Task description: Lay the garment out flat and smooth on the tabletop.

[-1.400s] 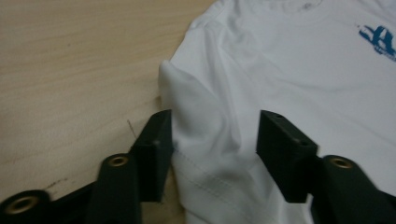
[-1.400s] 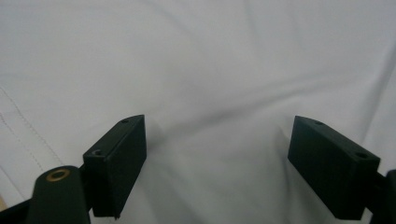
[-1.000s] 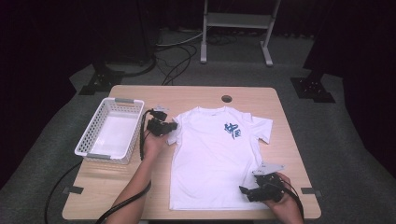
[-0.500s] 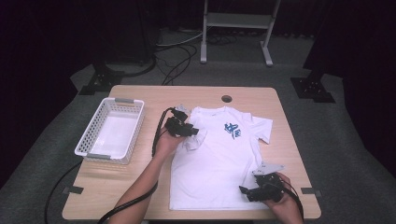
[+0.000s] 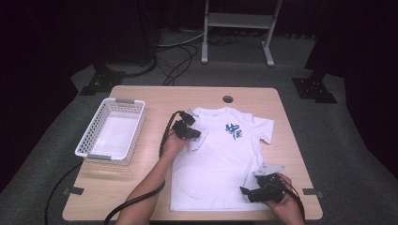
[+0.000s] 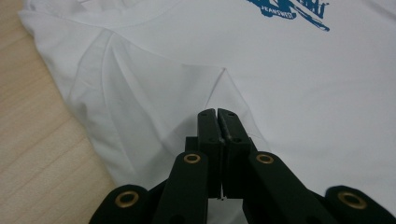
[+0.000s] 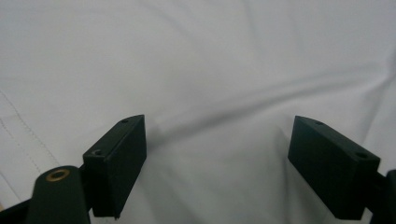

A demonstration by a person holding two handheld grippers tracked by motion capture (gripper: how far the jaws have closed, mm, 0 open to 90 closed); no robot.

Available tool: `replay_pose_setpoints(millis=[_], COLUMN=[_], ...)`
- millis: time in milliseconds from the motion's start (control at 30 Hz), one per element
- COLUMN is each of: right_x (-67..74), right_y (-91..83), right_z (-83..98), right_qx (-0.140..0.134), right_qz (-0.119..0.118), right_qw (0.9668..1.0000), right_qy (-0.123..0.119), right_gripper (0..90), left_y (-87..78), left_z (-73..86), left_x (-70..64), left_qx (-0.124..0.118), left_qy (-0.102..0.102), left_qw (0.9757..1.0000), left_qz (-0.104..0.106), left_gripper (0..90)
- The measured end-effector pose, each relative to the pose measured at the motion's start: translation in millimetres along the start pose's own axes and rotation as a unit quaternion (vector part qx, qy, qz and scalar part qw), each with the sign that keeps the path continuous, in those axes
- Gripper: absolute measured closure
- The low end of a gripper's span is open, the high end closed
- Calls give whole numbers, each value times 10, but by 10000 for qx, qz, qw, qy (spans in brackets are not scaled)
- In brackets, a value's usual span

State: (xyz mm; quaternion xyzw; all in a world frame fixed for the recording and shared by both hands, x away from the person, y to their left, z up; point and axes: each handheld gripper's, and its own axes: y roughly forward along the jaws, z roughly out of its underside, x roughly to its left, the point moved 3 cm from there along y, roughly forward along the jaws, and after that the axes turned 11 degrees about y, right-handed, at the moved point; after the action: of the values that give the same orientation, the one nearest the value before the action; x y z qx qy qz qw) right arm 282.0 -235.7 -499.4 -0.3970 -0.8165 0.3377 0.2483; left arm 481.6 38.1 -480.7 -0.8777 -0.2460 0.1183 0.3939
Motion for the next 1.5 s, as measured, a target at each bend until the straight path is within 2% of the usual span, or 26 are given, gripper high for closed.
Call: replay_pose_setpoints(millis=[167,267,333,400,467,533,567,600,633,667,700,800,833,933,967,1100,1167,1200,1267,1367,1500], right_x=[0,2,3,4,7,11,15,19,22,30,34,30,30,15,0,-148,-288,-345,-520,-742,-967], right_y=[0,1,1,2,2,4,5,4,4,4,4,5,4,-10,-7,27,89,122,238,402,604], right_z=[-3,-6,-6,-6,-7,-9,-10,-9,-9,-10,-10,-31,-45,-164,-203,-483,-673,-736,-920,-1119,-1256], right_qx=[15,25,28,23,27,31,35,43,51,59,63,81,72,-5,-22,-137,-175,-161,-107,-27,125], right_qz=[-1,-1,1,8,17,18,20,17,18,17,23,38,34,1,6,35,116,129,265,416,549], right_qw=[10000,10000,10000,10000,10000,10000,10000,10000,10000,10000,10000,10000,10000,10000,10000,9999,9996,9996,9993,9981,9966], right_qy=[-12,-1,3,8,16,4,1,-30,-31,-13,-8,8,21,55,48,86,184,202,247,454,598], right_gripper=[184,184,184,183,184,184,184,183,184,183,183,184,184,184,184,183,183,183,182,182,182], left_y=[-143,-260,-358,-473,-642,-802,-921,-984,-1078,-1136,-1169,-1201,-1182,-1107,-1057,-891,-790,-721,-622,-508,-381], left_z=[14,43,68,99,148,200,241,266,303,325,341,365,366,357,353,332,321,321,322,340,404], left_x=[77,156,230,317,435,537,606,642,690,710,708,663,626,530,482,318,227,186,136,110,159], left_qx=[-9,73,163,283,541,707,811,851,852,763,672,578,487,343,254,49,-72,-29,118,260,634], left_qy=[9,11,-3,-25,-13,-112,-204,-257,-375,-444,-498,-520,-568,-573,-593,-614,-662,-676,-653,-588,-494], left_qw=[9998,9993,9985,9967,9913,9837,9773,9737,9684,9678,9698,9734,9767,9818,9850,9913,9941,9955,9960,9966,9957], left_qz=[-194,-376,-527,-758,-1198,-1650,-1944,-2097,-2313,-2357,-2293,-2156,-2010,-1778,-1602,-1161,-851,-662,-597,-518,-466], left_gripper=[888,888,888,888,888,888,887,878,850,806,774,692,666,591,562,428,360,344,289,271,233])
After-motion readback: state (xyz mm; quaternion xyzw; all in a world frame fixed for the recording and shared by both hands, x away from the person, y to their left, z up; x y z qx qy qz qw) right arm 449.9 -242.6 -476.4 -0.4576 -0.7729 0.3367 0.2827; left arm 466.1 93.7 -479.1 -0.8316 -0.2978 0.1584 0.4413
